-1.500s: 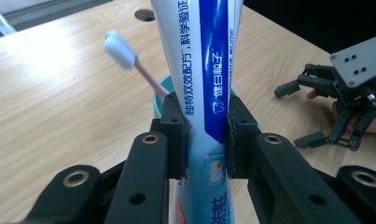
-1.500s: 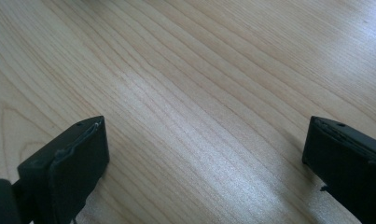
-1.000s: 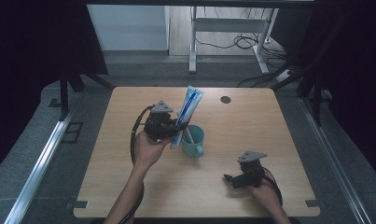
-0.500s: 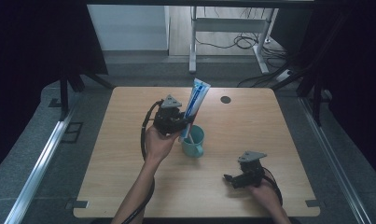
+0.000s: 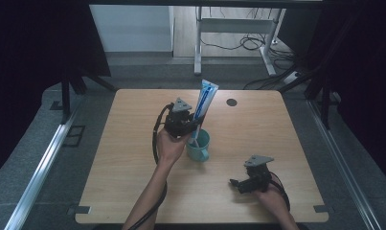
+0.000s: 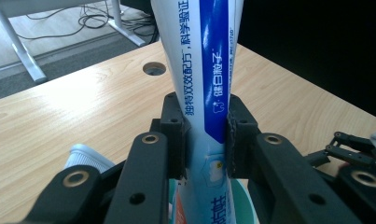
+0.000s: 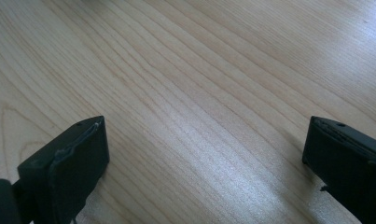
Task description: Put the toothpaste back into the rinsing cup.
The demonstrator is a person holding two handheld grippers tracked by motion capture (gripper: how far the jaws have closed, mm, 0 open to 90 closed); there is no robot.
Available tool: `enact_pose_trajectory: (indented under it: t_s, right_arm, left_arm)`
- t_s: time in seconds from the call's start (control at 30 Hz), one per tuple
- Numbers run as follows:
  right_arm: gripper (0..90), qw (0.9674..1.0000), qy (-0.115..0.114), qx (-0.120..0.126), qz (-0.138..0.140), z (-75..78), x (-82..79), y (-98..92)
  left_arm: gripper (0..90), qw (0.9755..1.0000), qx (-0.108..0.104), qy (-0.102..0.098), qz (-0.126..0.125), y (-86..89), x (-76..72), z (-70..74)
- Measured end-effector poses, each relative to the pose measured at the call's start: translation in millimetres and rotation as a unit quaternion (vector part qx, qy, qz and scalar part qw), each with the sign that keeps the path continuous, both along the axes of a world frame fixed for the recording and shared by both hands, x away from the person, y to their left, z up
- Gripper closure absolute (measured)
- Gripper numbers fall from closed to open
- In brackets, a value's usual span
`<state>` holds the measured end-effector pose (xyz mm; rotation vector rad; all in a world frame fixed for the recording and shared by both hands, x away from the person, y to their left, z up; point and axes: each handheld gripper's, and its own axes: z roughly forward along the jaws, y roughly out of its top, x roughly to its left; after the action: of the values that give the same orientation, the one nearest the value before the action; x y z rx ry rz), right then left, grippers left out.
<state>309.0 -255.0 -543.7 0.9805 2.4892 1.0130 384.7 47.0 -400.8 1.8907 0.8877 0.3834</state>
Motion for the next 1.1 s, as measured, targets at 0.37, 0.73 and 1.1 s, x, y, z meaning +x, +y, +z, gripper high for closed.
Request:
enact_pose_trajectory:
  t_s: [0.37,0.73,1.1]
  right_arm:
    - [0.1,1.0,0.0,0.001,0.0,-0.1,0.0,0.1]
    - [0.1,1.0,0.0,0.001,0.0,-0.1,0.0,0.1]
    - [0.0,1.0,-0.001,0.001,0.0,-0.1,0.1,0.0]
  left_arm:
    - [73.4,0.9999,0.004,-0.011,0.01,-5.4,-0.2,-17.3]
    - [73.3,0.9997,0.013,-0.015,0.012,-10.7,-2.9,-32.7]
    - [73.3,0.9996,0.016,-0.01,0.021,-11.3,-6.0,-48.8]
